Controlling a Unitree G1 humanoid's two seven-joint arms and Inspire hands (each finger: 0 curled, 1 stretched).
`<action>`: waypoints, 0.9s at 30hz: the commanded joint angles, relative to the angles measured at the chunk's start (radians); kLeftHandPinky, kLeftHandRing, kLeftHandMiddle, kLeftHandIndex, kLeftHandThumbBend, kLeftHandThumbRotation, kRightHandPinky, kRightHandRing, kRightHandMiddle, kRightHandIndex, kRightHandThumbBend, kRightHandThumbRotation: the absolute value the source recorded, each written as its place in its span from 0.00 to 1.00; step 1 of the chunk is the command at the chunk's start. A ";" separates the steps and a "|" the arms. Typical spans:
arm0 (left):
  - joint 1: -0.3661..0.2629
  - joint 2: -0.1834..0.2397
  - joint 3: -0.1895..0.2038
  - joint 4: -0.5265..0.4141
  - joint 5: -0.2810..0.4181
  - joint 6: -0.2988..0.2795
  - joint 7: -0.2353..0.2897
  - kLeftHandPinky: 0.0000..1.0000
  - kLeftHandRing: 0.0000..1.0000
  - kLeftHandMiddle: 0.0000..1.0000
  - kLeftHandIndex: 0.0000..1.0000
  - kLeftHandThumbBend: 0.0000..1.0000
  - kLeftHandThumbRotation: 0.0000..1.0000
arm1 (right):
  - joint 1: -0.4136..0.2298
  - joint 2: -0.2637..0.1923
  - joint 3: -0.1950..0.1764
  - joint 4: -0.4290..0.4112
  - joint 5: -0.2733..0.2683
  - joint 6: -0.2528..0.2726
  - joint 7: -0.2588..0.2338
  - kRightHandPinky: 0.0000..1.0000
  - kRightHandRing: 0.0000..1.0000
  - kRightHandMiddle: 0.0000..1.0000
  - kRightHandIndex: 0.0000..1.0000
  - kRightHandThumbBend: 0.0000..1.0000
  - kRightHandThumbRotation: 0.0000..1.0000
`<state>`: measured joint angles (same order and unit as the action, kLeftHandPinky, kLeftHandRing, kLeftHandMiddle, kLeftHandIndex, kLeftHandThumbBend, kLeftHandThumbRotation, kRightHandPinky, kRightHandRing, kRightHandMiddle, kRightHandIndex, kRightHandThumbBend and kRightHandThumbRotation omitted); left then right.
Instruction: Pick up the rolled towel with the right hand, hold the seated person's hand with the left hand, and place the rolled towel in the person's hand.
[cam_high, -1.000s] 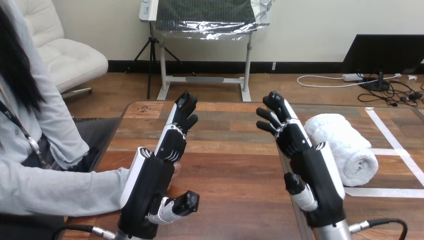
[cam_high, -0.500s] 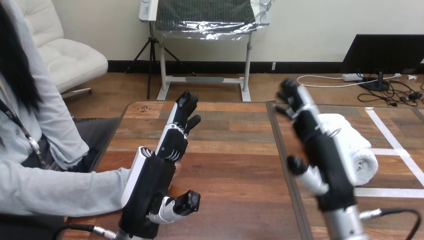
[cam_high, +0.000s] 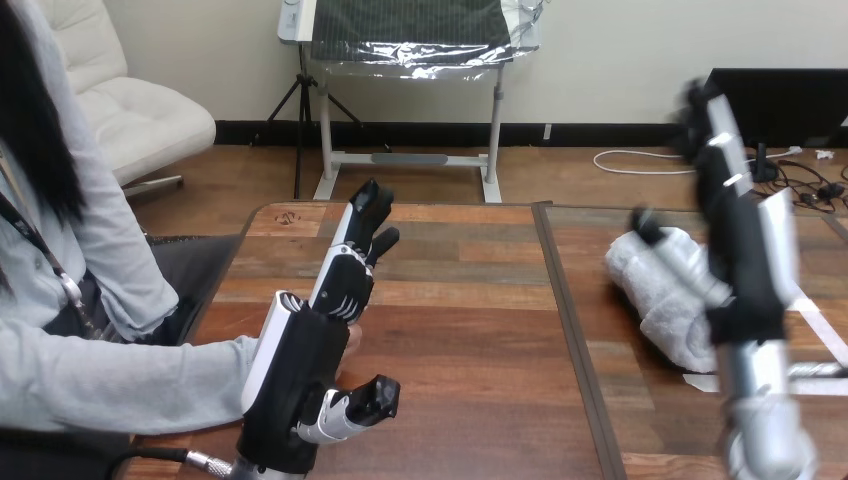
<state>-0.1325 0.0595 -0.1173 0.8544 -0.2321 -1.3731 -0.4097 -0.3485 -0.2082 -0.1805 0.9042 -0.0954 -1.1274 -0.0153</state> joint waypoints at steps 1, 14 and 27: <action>-0.068 -0.014 0.015 -0.006 0.006 -0.001 0.003 0.95 1.00 1.00 1.00 1.00 0.82 | -0.100 -0.053 -0.034 -0.058 -0.024 0.078 -0.072 0.96 0.98 0.99 0.98 1.00 0.77; -0.063 -0.033 0.026 -0.004 0.010 -0.004 0.001 0.94 1.00 1.00 1.00 1.00 0.80 | -0.225 -0.191 -0.061 -0.188 0.003 0.493 -0.102 0.99 1.00 0.97 0.99 1.00 0.74; -0.069 -0.038 0.021 -0.001 -0.010 -0.006 -0.013 0.95 1.00 1.00 1.00 1.00 0.79 | -0.301 -0.250 -0.034 -0.131 -0.058 0.607 -0.124 0.93 0.98 0.95 0.98 1.00 0.65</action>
<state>-0.1381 0.0270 -0.1013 0.8551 -0.2308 -1.3730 -0.4156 -0.5118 -0.3985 -0.2346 0.7847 -0.1238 -0.5464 -0.1200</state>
